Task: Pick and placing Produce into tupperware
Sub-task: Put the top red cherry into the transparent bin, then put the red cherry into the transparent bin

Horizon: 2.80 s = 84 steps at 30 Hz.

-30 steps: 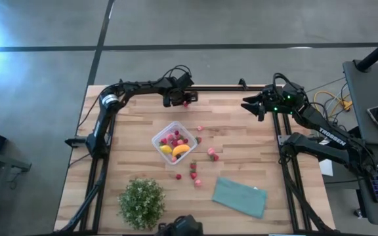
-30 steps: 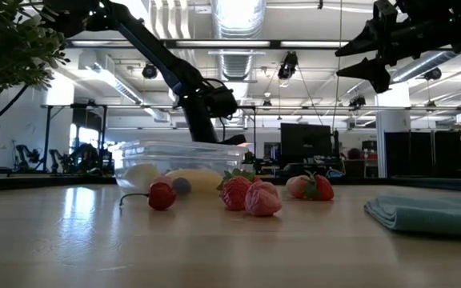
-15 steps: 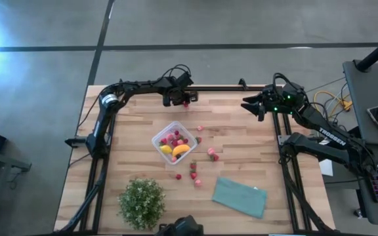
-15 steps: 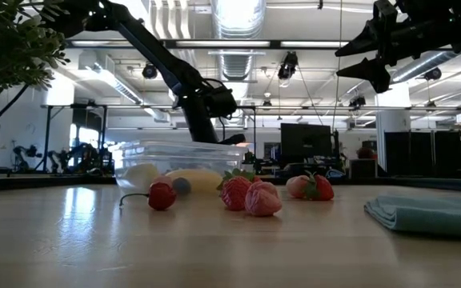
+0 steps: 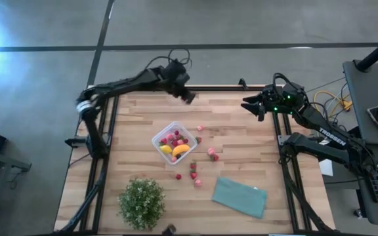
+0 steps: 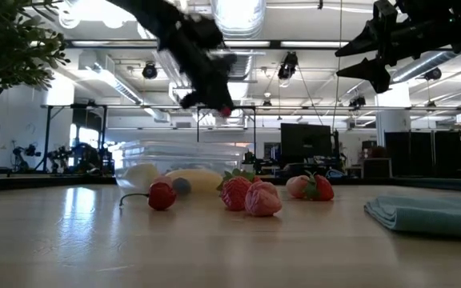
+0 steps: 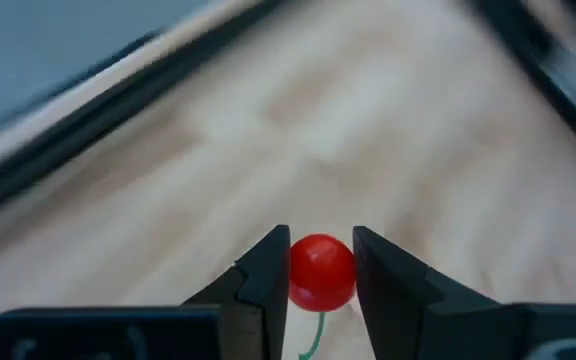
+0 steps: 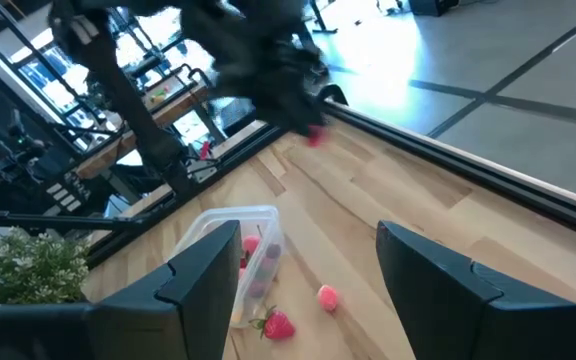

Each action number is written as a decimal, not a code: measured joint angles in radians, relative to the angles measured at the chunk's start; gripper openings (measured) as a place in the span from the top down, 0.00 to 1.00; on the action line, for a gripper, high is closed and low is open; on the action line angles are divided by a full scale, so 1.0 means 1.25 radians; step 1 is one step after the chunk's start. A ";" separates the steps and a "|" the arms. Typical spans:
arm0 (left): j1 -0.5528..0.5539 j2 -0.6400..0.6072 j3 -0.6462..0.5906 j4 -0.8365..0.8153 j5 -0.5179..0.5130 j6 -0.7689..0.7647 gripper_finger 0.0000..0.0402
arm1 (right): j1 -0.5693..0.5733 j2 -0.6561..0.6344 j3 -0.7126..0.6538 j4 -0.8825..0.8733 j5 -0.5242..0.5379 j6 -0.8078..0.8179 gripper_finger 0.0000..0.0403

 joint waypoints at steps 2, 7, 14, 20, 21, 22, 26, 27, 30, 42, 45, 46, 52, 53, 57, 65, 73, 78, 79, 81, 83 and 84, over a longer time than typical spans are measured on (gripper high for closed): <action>-0.028 -0.061 -0.013 -0.046 0.049 0.160 0.79 | 0.000 0.000 0.000 0.000 0.000 0.000 0.44; -0.136 -0.180 -0.049 -0.192 0.056 0.346 0.79 | 0.000 0.000 0.000 0.000 0.000 0.000 0.44; -0.290 -0.229 -0.179 -0.181 -0.001 0.351 0.79 | 0.000 0.000 0.000 0.000 0.000 0.000 0.44; -0.359 -0.187 -0.269 -0.161 -0.109 0.304 0.79 | 0.000 0.000 0.000 0.000 0.000 0.000 0.44; -0.362 -0.182 -0.273 -0.157 -0.136 0.272 0.78 | 0.000 0.000 0.000 0.000 0.000 0.000 0.44; -0.363 -0.177 -0.275 -0.159 -0.155 0.243 0.76 | 0.000 0.000 0.000 0.001 0.000 0.000 0.44; -0.362 -0.167 -0.272 -0.154 -0.168 0.218 0.65 | 0.000 0.001 0.000 0.003 0.000 0.000 0.44; -0.362 -0.166 -0.272 -0.154 -0.167 0.219 0.62 | 0.000 0.000 0.000 0.003 0.000 0.000 0.44; -0.363 -0.166 -0.272 -0.155 -0.165 0.220 0.52 | 0.000 0.000 0.000 0.005 0.000 0.000 0.44; -0.370 -0.189 -0.272 -0.161 -0.141 0.331 0.38 | 0.000 0.000 0.000 0.006 0.000 0.000 0.44; -0.385 -0.194 -0.272 -0.156 -0.134 0.335 0.38 | 0.000 0.000 0.000 0.006 0.000 0.000 0.44; -0.391 -0.194 -0.272 -0.153 -0.129 0.343 0.38 | 0.000 0.000 0.000 0.006 0.000 0.000 0.44; -0.442 -0.192 -0.271 -0.142 -0.054 0.396 0.38 | 0.000 0.000 0.000 0.006 0.000 0.000 0.44; -0.454 -0.192 -0.272 -0.140 -0.033 0.406 0.38 | 0.000 0.000 0.000 0.006 0.000 0.000 0.44; -0.496 -0.179 -0.274 -0.132 -0.006 0.434 0.38 | 0.000 0.000 0.000 0.006 0.000 0.000 0.44; -0.559 -0.140 -0.282 -0.084 0.015 0.437 0.38 | 0.000 0.000 0.000 0.006 0.000 0.000 0.44; -0.587 -0.118 -0.268 -0.007 0.018 0.367 0.38 | 0.000 0.000 0.000 0.006 0.000 0.000 0.44; -0.602 -0.096 -0.253 0.059 0.016 0.320 0.38 | 0.000 0.000 0.000 0.006 0.000 0.000 0.44; -0.608 -0.087 -0.248 0.067 0.016 0.314 0.38 | 0.000 0.000 0.000 0.006 0.000 0.000 0.44; -0.617 -0.059 -0.240 0.064 0.018 0.304 0.38 | 0.000 0.000 0.000 0.006 0.000 0.000 0.44; -0.627 -0.030 -0.236 0.061 0.020 0.280 0.38 | 0.000 0.000 0.000 0.006 0.000 0.000 0.44; -0.631 -0.016 -0.237 0.056 0.023 0.262 0.38 | 0.000 0.000 0.000 0.006 0.000 0.000 0.44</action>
